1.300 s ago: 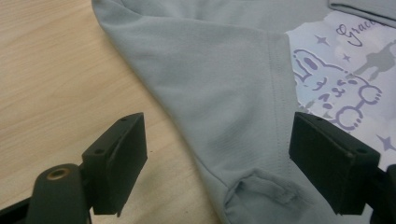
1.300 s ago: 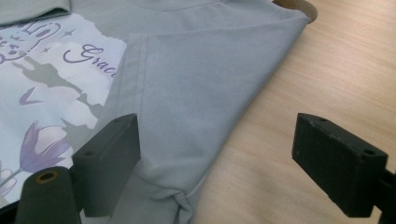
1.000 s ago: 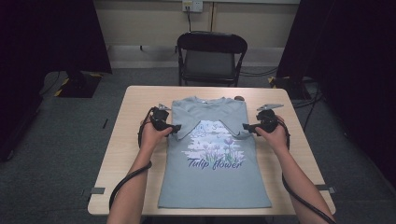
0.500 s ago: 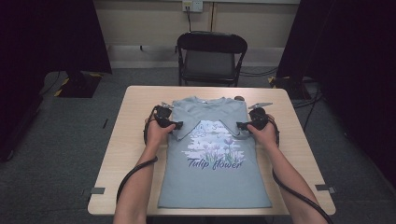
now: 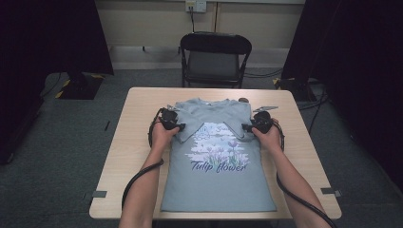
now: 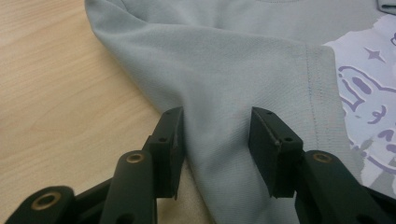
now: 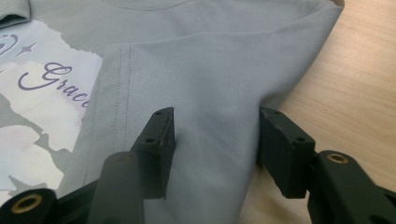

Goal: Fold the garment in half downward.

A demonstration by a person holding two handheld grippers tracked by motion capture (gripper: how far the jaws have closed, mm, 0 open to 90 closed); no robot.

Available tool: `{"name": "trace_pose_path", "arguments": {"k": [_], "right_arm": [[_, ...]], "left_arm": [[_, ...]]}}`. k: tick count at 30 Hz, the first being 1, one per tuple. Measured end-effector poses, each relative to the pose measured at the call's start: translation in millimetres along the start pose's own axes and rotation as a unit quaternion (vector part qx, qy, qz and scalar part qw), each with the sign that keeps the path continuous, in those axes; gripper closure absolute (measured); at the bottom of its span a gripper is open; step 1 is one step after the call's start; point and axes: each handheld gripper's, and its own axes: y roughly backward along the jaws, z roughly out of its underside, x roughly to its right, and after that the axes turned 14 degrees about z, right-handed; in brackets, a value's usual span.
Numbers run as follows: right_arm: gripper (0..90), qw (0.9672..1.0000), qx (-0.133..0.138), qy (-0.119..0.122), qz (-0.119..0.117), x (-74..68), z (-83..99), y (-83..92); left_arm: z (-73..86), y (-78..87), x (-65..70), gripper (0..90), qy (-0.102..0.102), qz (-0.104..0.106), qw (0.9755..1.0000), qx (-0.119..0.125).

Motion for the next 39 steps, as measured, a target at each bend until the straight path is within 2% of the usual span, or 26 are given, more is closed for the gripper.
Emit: {"name": "trace_pose_path", "arguments": {"k": [3, 6, 7, 9, 10, 13, 14, 17, 21, 23, 25, 26, 28, 31, 34, 39], "right_arm": [[46.6, 1.0, -0.005, -0.002, -0.008, 2.6, 0.2, 1.2], [36.9, 0.9992, -0.002, -0.022, -0.032, 6.9, 1.5, 0.1], [37.0, 0.999, -0.003, -0.022, -0.038, 8.1, 1.3, -0.1], [37.9, 0.9994, -0.004, -0.012, -0.033, 8.8, 1.4, 0.3], [38.6, 0.9992, -0.005, -0.016, -0.035, 9.3, 1.2, 0.3], [48.9, 0.9996, -0.005, -0.015, -0.023, 9.6, 1.6, 1.4], [53.9, 0.9999, -0.001, -0.006, -0.009, 9.4, 2.7, 2.0], [61.7, 0.9998, 0.007, -0.016, 0.0, 10.2, 5.7, 2.7], [75.9, 0.9999, -0.002, -0.01, -0.006, 8.2, 3.0, 3.4], [80.6, 0.9999, -0.006, -0.008, -0.01, 6.0, 1.9, 3.7], [82.2, 1.0, -0.003, -0.001, -0.009, 4.3, 1.9, 4.2], [82.6, 1.0, -0.001, 0.001, -0.01, 4.1, 2.7, 4.5], [83.5, 0.9997, 0.002, -0.019, -0.014, 5.5, 5.1, 4.5], [83.6, 0.9997, 0.002, -0.017, -0.019, 5.8, 5.1, 6.6], [83.8, 0.9988, 0.019, -0.031, -0.032, 10.6, 6.1, 12.1], [84.1, 0.9981, 0.022, -0.042, -0.04, 17.7, 7.1, 21.4]], "left_arm": [[-0.1, 0.0, -0.1, 55.5, 0.001, 0.0, 1.0, 0.0], [-0.1, 0.1, 0.0, 55.3, 0.001, 0.001, 1.0, -0.001], [-0.1, 0.4, -0.3, 54.5, 0.004, 0.003, 1.0, -0.001], [0.1, 1.4, -1.1, 51.3, 0.014, 0.004, 0.9999, 0.0], [-0.2, 1.9, -1.3, 50.5, 0.015, 0.003, 0.9999, -0.002], [0.2, 3.1, -1.2, 51.5, 0.007, -0.003, 0.9999, -0.008], [-0.2, 3.8, -0.9, 54.4, 0.011, -0.003, 0.9999, -0.01], [-1.8, 3.3, 1.1, 62.5, 0.008, 0.002, 0.9998, -0.017], [-1.6, 2.6, 1.8, 73.9, 0.007, 0.014, 0.9998, -0.014], [-1.6, 2.3, 3.6, 76.3, 0.001, 0.008, 0.9999, -0.014], [-0.9, 1.5, 7.0, 79.6, -0.015, 0.003, 0.9998, -0.016], [-0.4, 1.3, 8.1, 80.3, -0.012, 0.002, 0.9999, -0.012], [-0.1, 2.8, 8.9, 82.3, 0.0, 0.005, 1.0, -0.009], [-1.0, 7.7, 10.8, 86.1, -0.007, -0.003, 1.0, 0.001], [-4.7, 12.7, 14.7, 86.9, -0.009, 0.002, 0.9999, 0.01], [-13.2, 17.9, 21.8, 87.1, -0.011, 0.01, 0.9996, 0.022]]}}
